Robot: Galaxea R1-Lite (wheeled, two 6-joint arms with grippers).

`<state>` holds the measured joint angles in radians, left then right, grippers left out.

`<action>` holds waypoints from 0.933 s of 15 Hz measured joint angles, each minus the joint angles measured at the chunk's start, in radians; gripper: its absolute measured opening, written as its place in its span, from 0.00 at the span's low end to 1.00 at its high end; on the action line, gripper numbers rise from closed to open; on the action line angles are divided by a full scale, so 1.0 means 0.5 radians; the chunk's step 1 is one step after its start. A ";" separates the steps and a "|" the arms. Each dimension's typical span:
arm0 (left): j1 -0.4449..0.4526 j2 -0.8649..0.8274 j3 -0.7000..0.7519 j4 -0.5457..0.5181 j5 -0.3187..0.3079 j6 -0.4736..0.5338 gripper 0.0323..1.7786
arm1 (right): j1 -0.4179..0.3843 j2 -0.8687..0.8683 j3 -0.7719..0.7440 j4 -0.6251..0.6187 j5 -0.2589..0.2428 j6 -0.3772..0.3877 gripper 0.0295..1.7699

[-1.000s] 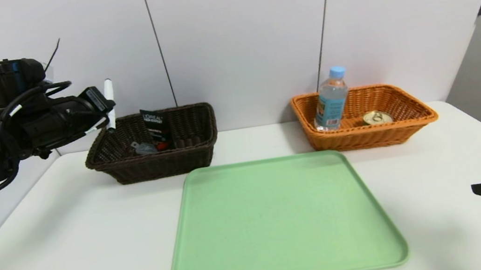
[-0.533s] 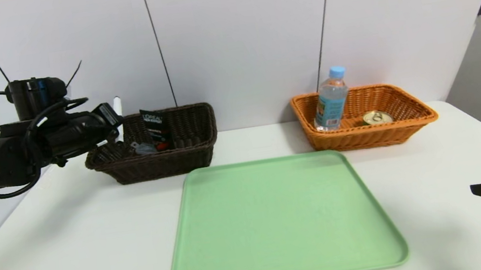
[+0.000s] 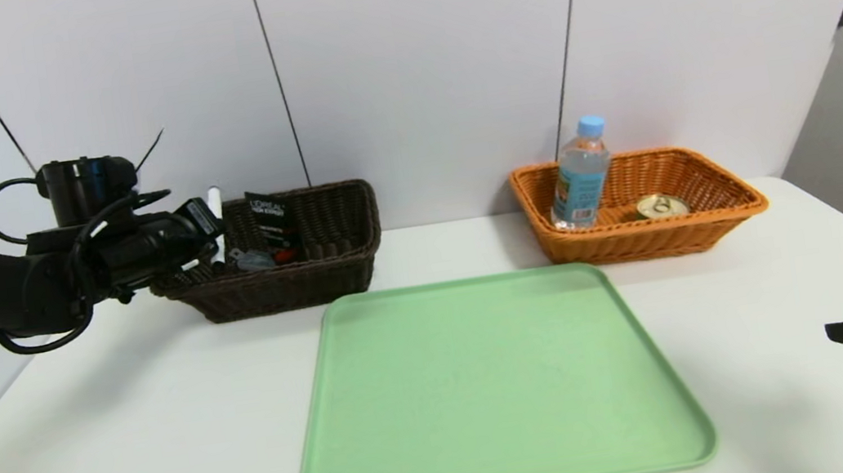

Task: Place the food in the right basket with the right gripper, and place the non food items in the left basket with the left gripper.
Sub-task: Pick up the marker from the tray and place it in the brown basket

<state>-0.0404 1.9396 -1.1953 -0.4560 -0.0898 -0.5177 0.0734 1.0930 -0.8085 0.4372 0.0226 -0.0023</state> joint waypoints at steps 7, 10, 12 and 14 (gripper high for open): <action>-0.002 0.037 0.029 -0.006 0.002 0.002 0.10 | 0.000 -0.003 0.000 -0.001 0.000 0.000 0.97; -0.002 0.063 0.029 -0.069 0.003 0.009 0.10 | -0.001 -0.005 0.000 -0.001 0.000 -0.001 0.97; -0.001 0.083 0.026 -0.136 0.032 0.018 0.10 | 0.000 -0.007 0.000 0.000 0.000 -0.001 0.97; -0.001 0.097 0.023 -0.149 0.043 0.034 0.30 | 0.000 -0.007 0.000 -0.001 0.000 -0.001 0.97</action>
<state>-0.0409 1.9883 -1.1838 -0.5306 -0.0683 -0.5006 0.0734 1.0896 -0.8085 0.4368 0.0226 -0.0028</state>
